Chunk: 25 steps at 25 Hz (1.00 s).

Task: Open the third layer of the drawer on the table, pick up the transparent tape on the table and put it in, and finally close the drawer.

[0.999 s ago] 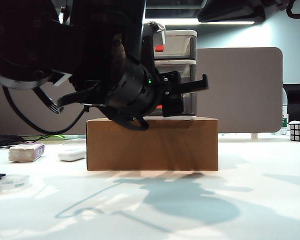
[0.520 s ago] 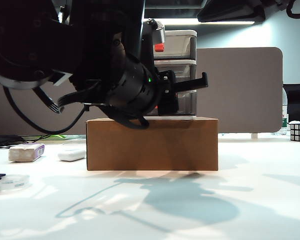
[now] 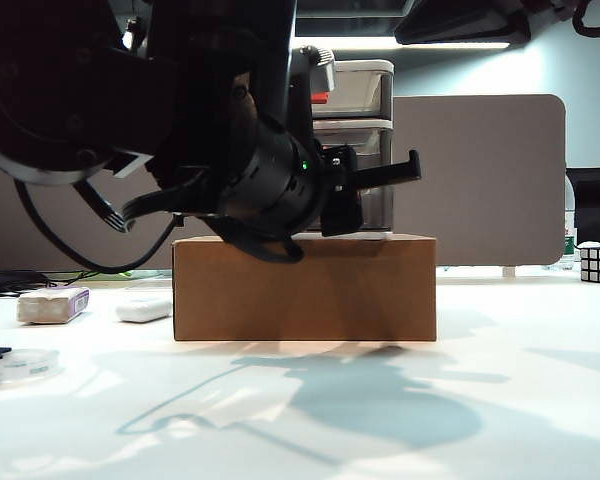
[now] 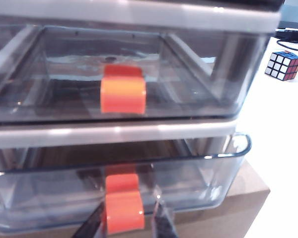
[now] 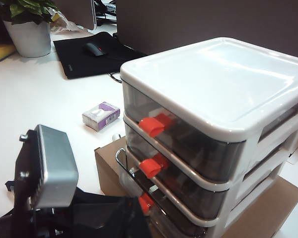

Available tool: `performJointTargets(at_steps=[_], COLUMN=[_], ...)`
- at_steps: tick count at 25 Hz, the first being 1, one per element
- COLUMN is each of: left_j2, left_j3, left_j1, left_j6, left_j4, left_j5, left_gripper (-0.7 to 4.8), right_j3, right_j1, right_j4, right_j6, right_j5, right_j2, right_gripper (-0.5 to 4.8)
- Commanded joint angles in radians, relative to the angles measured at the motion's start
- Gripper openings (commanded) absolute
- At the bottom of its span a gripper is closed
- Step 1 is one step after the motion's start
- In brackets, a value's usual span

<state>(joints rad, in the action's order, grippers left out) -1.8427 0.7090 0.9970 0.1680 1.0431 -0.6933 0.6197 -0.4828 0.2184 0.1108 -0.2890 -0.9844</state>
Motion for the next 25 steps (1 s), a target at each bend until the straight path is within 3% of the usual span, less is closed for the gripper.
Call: performJointTargets(at_steps=[1, 7, 13, 25], left_j2=[0.002, 0.003, 0.002, 0.003], left_j3=[0.014, 0.019, 0.019, 0.018], left_j1=[-0.003, -0.003, -0.003, 0.006], left_j6=[-0.035, -0.038, -0.039, -0.037], left_j4=[0.014, 0.013, 0.013, 0.009], left_j5=[0.002, 0.0, -0.002, -0.009], left_gripper=[1.11, 1.09, -0.06, -0.06], right_j3=[0.006, 0.006, 0.006, 0.034], right_j1=[0.0, 0.0, 0.0, -0.001], right_j4=[0.011, 0.01, 0.01, 0.257], right_j6=[0.002, 0.002, 0.001, -0.006], right_j5=[-0.003, -0.002, -0.003, 0.002], right_j2=[0.003, 0.003, 0.002, -0.235], right_gripper=[-0.05, -0.05, -0.05, -0.05])
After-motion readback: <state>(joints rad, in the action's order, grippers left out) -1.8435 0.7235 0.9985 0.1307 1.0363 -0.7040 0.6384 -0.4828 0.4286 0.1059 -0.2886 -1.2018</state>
